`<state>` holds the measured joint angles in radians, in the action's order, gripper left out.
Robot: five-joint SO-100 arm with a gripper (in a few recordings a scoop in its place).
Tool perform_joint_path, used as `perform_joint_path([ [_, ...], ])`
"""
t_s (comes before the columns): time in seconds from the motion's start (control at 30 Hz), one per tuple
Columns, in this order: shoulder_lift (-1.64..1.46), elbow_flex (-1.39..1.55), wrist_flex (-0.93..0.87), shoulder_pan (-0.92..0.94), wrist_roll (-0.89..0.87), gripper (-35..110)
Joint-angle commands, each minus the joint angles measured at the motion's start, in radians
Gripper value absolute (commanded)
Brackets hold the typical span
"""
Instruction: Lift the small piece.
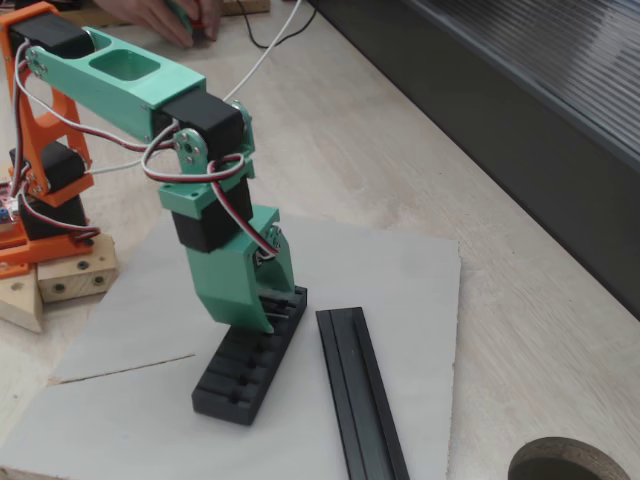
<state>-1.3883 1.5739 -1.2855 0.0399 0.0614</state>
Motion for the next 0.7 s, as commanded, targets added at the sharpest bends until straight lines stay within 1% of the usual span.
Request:
perform_joint_path([
  [0.0,0.018,-0.009,0.005,0.003,0.025,41],
  [0.27,0.018,-0.009,0.005,0.008,0.025,40],
  [0.57,0.012,-0.011,0.005,0.002,0.028,24],
  [0.67,0.011,-0.012,0.003,0.002,0.028,22],
])
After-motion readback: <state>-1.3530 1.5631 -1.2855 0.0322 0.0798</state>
